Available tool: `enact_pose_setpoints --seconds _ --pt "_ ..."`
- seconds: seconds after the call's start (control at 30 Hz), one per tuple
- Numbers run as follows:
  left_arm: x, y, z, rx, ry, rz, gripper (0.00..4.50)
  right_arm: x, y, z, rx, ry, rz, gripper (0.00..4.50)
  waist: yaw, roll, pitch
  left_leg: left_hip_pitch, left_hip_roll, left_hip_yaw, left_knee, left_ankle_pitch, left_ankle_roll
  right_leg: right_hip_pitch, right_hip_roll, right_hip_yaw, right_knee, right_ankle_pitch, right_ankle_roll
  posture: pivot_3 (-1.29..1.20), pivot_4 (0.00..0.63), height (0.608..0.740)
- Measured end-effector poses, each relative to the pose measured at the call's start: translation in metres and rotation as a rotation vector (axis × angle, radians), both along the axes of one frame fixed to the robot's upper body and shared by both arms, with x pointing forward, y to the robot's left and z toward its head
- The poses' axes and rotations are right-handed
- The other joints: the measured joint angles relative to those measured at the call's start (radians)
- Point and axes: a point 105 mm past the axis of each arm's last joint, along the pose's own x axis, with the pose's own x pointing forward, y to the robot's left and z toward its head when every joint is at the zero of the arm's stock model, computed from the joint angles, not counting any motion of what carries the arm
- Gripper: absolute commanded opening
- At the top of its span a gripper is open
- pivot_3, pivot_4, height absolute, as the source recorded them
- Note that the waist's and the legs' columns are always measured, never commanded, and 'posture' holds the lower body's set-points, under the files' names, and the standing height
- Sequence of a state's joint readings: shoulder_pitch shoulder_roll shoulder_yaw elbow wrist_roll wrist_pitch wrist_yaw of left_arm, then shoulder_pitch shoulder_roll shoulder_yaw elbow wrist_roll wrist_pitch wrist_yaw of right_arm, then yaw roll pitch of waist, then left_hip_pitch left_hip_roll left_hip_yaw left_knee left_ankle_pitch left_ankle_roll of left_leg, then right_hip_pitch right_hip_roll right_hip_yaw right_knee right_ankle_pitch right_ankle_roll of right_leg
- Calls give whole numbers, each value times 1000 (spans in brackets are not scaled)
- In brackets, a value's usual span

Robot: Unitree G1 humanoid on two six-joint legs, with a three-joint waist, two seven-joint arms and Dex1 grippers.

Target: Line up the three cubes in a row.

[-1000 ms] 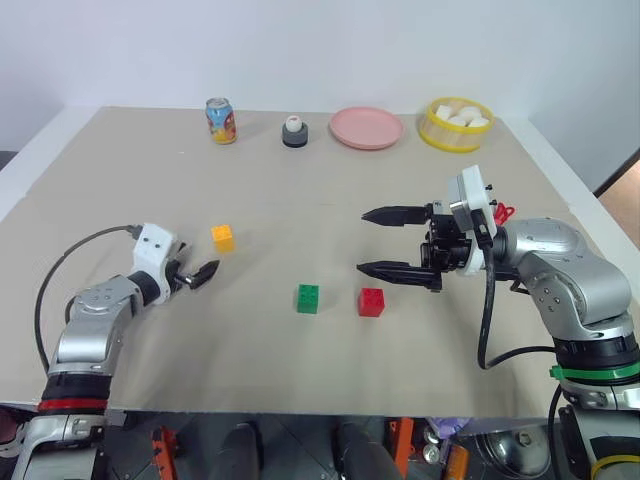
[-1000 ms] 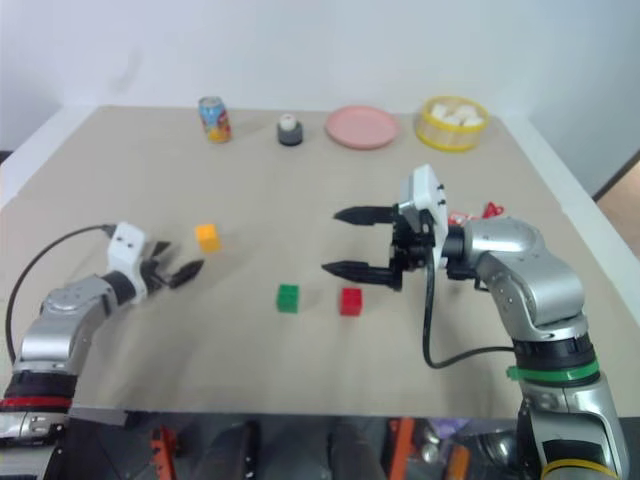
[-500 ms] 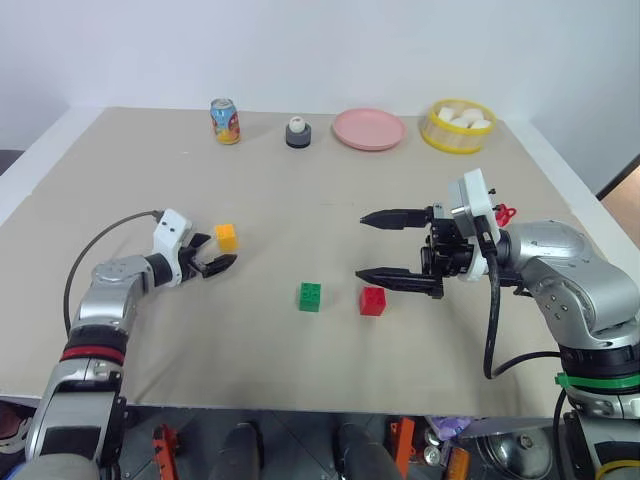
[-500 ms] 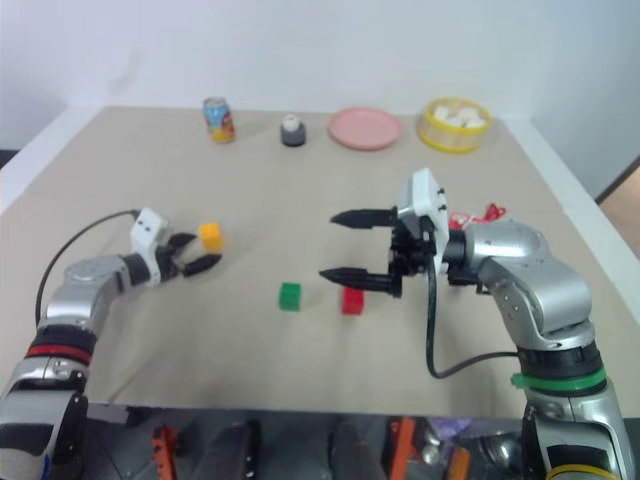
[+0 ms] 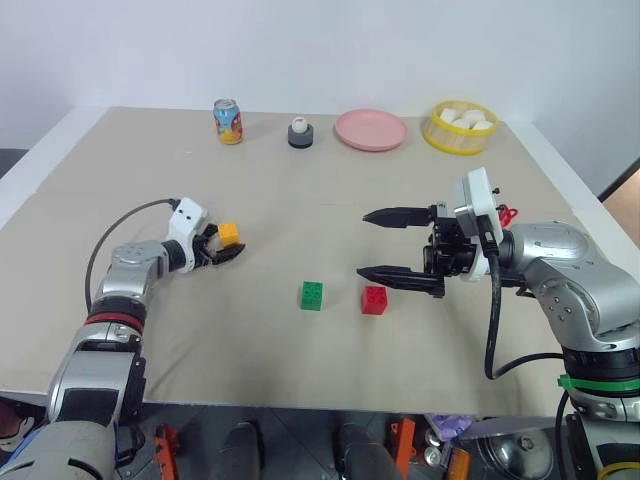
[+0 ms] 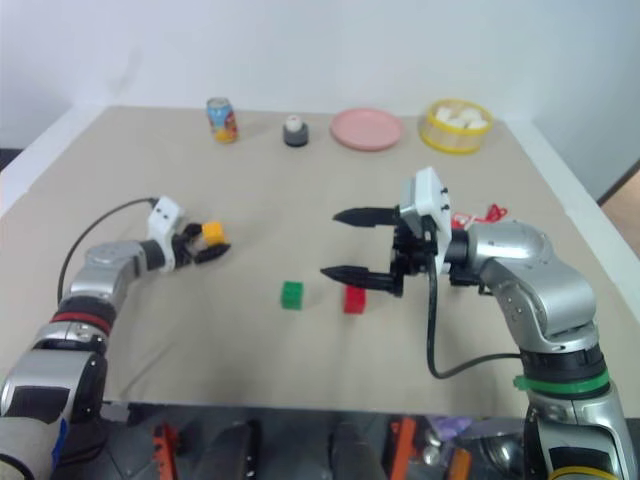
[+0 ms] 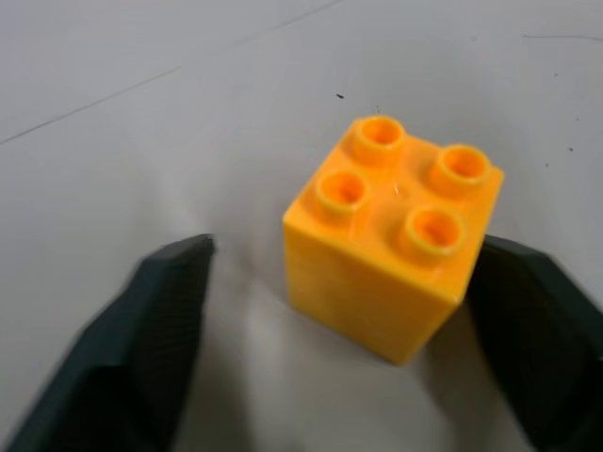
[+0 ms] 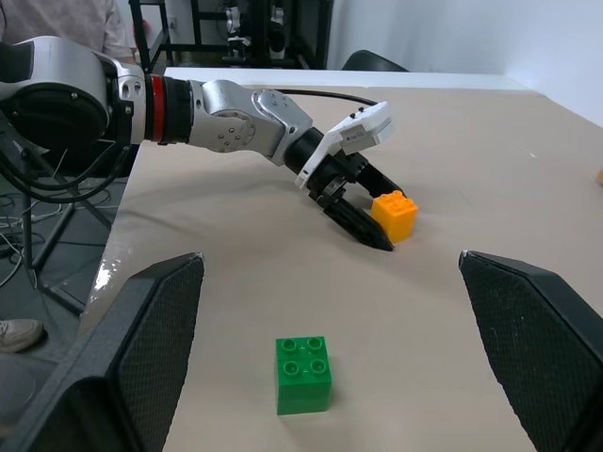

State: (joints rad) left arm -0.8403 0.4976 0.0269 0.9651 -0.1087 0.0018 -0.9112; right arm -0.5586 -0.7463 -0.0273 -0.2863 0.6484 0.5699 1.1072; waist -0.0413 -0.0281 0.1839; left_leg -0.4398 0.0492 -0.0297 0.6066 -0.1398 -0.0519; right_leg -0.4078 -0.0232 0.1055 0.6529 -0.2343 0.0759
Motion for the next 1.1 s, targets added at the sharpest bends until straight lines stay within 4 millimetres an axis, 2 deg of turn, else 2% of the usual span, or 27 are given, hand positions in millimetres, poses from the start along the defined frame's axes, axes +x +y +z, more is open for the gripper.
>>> enact_pose_setpoints --seconds 0.13,0.2,0.23,0.47,0.6,0.73,0.83,1.0,1.1 --pt "-1 1 0 -2 -3 -5 1665 0 -1 0 -2 1 -2 4500 -2 0 0 0 0 0 -2 0 0 0 0 0 0 -1 1 0 150 740" --pt "-1 1 1 -6 -4 -8 1602 0 -1 0 -3 0 -2 4500 -2 0 0 0 0 0 -2 0 0 0 0 0 0 -1 1 0 150 740" --pt "-1 1 1 -6 -5 -7 1355 0 -1 0 -3 0 -3 4500 -2 0 0 0 0 0 -2 0 0 0 0 0 0 -1 1 0 150 740" --pt "-10 -3 0 -9 -25 -54 1367 3 -2 0 -4 1 -6 4500 -4 0 0 0 0 0 -3 0 0 -1 0 0 0 -2 1 0 150 740" --pt "-36 -18 -3 4 -53 -240 1367 3 -2 0 -8 0 -7 4500 -4 0 0 0 0 0 -5 0 -1 -2 0 0 0 -2 1 0 150 740" --pt "-74 -33 -5 77 -77 -508 1367 4 -3 -1 -10 7 -4 4500 -5 0 0 0 1 0 -6 -1 -1 -2 1 0 0 -2 -1 0 150 740" --pt "-91 -41 -8 107 -71 -637 1367 4 -3 -1 -11 8 -1 4500 -5 0 0 0 1 0 -5 -1 -1 -2 1 0 0 -4 -3 0 150 740" --pt "-103 -48 -18 148 -59 -763 1367 2 -4 0 -19 9 0 4500 -5 0 0 0 1 1 -4 0 -1 -2 0 0 0 -4 -3 0 150 740" --pt "-99 -48 -17 144 -50 -774 1367 0 -7 2 -25 5 -6 4500 -4 0 0 0 1 0 -4 0 -1 -2 0 0 0 -4 -3 0 150 740"
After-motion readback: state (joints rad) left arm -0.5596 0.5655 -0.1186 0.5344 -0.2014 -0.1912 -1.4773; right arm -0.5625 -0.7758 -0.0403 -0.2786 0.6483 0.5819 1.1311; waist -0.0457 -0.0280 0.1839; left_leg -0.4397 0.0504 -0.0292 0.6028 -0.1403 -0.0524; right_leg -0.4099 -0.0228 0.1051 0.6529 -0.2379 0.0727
